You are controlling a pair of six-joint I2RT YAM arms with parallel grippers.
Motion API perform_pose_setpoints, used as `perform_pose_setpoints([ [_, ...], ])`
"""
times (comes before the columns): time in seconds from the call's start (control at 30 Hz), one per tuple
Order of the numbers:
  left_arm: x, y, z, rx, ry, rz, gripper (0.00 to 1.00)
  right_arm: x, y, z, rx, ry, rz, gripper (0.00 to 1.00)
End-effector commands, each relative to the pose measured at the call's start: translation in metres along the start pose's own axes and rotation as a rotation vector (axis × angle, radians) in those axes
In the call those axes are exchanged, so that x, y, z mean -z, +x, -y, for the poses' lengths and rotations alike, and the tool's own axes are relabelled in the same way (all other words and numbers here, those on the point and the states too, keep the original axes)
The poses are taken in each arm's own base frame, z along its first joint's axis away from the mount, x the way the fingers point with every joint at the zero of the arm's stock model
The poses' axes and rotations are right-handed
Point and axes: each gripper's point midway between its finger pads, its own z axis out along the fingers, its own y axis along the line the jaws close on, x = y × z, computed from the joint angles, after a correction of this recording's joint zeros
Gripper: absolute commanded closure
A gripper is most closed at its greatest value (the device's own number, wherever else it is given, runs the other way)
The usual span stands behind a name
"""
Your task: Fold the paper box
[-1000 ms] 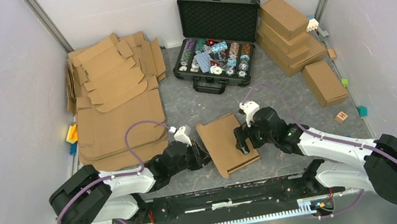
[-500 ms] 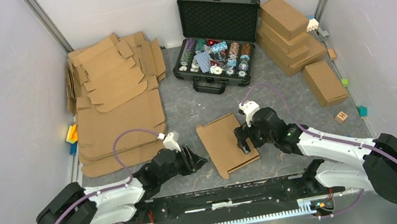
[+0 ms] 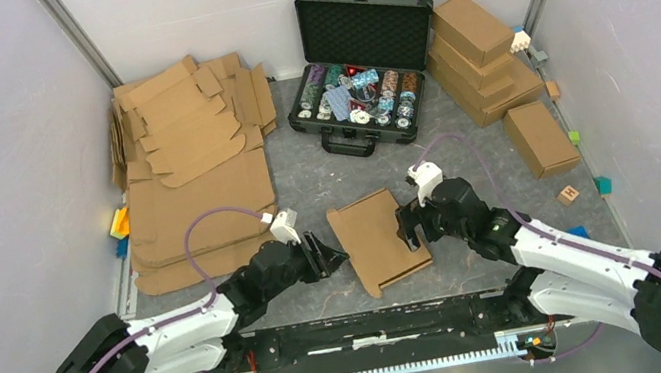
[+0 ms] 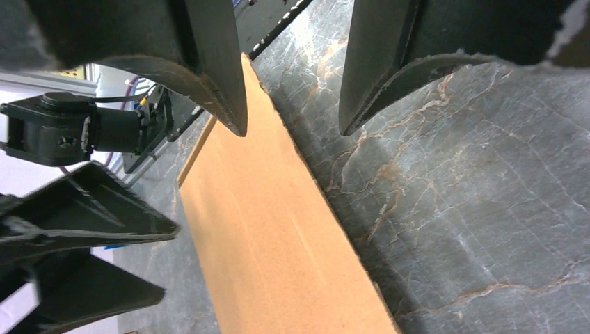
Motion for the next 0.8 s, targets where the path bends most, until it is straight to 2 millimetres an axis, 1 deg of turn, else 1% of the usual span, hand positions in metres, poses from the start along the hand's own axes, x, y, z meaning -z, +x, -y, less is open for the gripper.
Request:
perform_pose_setpoints([
  [0.0, -0.008, -0.008, 0.001, -0.037, -0.008, 0.013, 0.44, 0.01, -0.024, 0.005, -0.021, 0.042, 0.073, 0.02],
  [0.03, -0.009, -0.007, 0.001, -0.038, -0.01, 0.01, 0.46, 0.012, -0.029, 0.006, -0.022, 0.045, 0.084, 0.04],
  [0.07, -0.01, -0.006, -0.001, -0.04, -0.014, 0.005, 0.47, 0.013, -0.031, 0.005, -0.023, 0.041, 0.094, 0.12],
  [0.1, -0.011, -0.006, -0.001, -0.039, -0.015, 0.003, 0.48, 0.013, -0.032, 0.002, -0.022, 0.026, 0.103, 0.24],
  [0.13, -0.011, -0.006, -0.002, -0.04, -0.016, 0.002, 0.49, 0.013, -0.035, -0.002, -0.018, 0.001, 0.109, 0.36],
  [0.2, -0.012, -0.004, -0.004, -0.04, -0.021, -0.006, 0.49, 0.013, -0.037, -0.012, -0.008, -0.053, 0.104, 0.55],
  [0.23, -0.012, -0.004, -0.004, -0.042, -0.022, -0.007, 0.5, 0.011, -0.035, -0.016, -0.006, -0.074, 0.092, 0.59],
  [0.27, -0.012, -0.004, -0.006, -0.041, -0.024, -0.007, 0.5, 0.01, -0.036, -0.017, -0.002, -0.079, 0.087, 0.62],
  [0.3, -0.012, -0.004, -0.006, -0.041, -0.025, -0.007, 0.5, 0.008, -0.033, -0.022, 0.002, -0.106, 0.068, 0.62],
  [0.4, -0.01, -0.004, -0.007, -0.043, -0.025, -0.004, 0.49, 0.001, -0.024, -0.017, 0.006, -0.077, 0.032, 0.61],
  [0.53, -0.007, -0.002, -0.011, -0.053, -0.04, -0.013, 0.47, -0.007, -0.013, -0.001, 0.008, 0.012, -0.002, 0.61],
  [0.57, -0.006, -0.003, -0.011, -0.052, -0.043, -0.013, 0.47, -0.009, -0.009, 0.006, 0.008, 0.045, -0.016, 0.62],
  [0.6, -0.005, -0.003, -0.013, -0.054, -0.047, -0.011, 0.47, -0.01, -0.007, 0.011, 0.01, 0.074, -0.022, 0.67],
  [0.63, -0.004, -0.003, -0.013, -0.055, -0.049, -0.01, 0.47, -0.01, -0.006, 0.016, 0.011, 0.103, -0.025, 0.69],
  [0.7, -0.002, -0.004, -0.015, -0.056, -0.056, -0.009, 0.47, -0.01, 0.0, 0.025, 0.011, 0.146, -0.025, 0.71],
  [0.77, -0.001, -0.004, -0.017, -0.057, -0.063, -0.008, 0.47, -0.011, 0.006, 0.028, 0.012, 0.16, -0.031, 0.72],
])
